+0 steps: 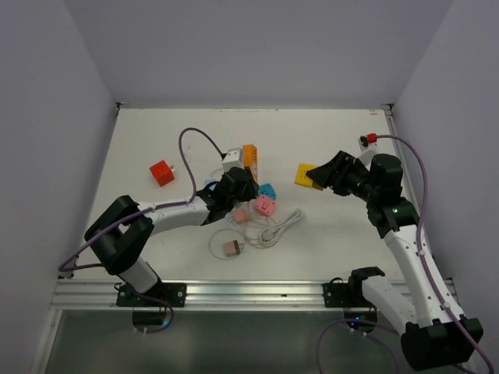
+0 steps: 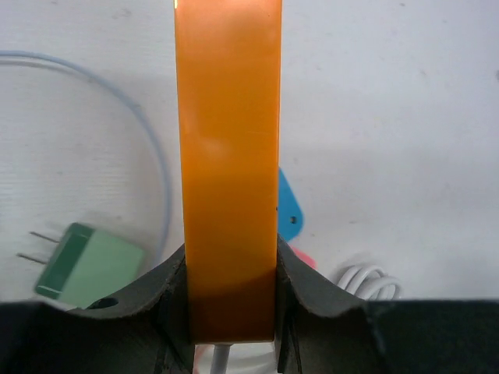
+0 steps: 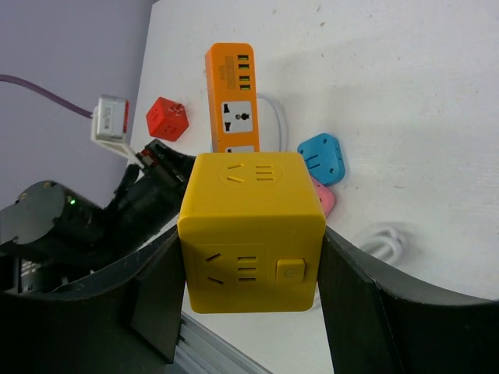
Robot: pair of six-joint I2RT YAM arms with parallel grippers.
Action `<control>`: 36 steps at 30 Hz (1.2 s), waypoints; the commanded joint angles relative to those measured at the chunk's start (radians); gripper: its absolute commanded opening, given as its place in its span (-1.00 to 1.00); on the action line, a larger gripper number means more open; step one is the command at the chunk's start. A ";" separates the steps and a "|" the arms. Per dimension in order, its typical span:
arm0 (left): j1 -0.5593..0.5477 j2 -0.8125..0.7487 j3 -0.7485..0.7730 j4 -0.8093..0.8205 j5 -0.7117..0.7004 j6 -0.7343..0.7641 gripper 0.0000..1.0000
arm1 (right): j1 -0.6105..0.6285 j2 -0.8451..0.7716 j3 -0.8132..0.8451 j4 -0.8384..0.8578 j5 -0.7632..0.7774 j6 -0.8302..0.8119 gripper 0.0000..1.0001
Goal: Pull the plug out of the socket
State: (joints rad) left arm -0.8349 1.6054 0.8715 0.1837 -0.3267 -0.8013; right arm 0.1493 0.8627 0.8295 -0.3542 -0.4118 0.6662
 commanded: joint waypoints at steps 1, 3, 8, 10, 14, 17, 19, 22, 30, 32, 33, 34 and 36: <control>0.013 -0.022 -0.014 0.005 -0.129 0.013 -1.00 | -0.002 -0.017 0.080 -0.014 -0.013 -0.042 -1.00; 0.014 -0.033 -0.012 0.019 -0.133 0.034 -1.00 | -0.002 -0.016 0.098 -0.023 -0.022 -0.042 -1.00; 0.008 -0.073 0.006 0.077 -0.081 0.096 -1.00 | -0.002 0.007 0.114 -0.086 0.048 -0.085 -1.00; 0.000 -0.079 0.023 0.106 -0.028 0.111 -1.00 | -0.002 0.013 0.111 -0.112 0.065 -0.096 -1.00; -0.039 -0.029 0.095 0.148 0.104 0.169 -1.00 | -0.004 -0.007 0.134 -0.140 0.100 -0.105 -1.00; -0.085 0.052 0.170 0.194 0.248 0.175 -1.00 | -0.002 -0.034 0.178 -0.178 0.177 -0.128 -1.00; -0.119 0.102 0.228 0.232 0.322 0.169 -1.00 | -0.002 -0.056 0.201 -0.207 0.223 -0.145 -1.00; -0.161 0.211 0.309 0.252 0.420 0.166 -1.00 | -0.002 -0.085 0.237 -0.258 0.324 -0.160 -1.00; -0.187 0.448 0.411 0.266 0.494 0.136 -0.83 | 0.001 -0.105 0.200 -0.253 0.400 -0.159 -1.00; -0.187 0.473 0.412 0.261 0.495 0.137 -0.71 | 0.001 -0.099 0.186 -0.232 0.387 -0.158 -1.00; -0.187 0.478 0.411 0.257 0.492 0.140 -0.62 | 0.001 -0.097 0.183 -0.227 0.374 -0.162 -1.00; -0.187 0.484 0.409 0.252 0.489 0.143 -0.56 | 0.001 -0.093 0.181 -0.224 0.367 -0.165 -1.00; -0.187 0.491 0.406 0.237 0.486 0.148 -0.33 | 0.001 -0.077 0.172 -0.215 0.346 -0.172 -1.00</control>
State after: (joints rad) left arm -1.0294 2.1002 1.2385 0.3756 0.1524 -0.6693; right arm 0.1501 0.7746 1.0058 -0.6273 -0.0444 0.5148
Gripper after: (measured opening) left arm 0.390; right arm 0.633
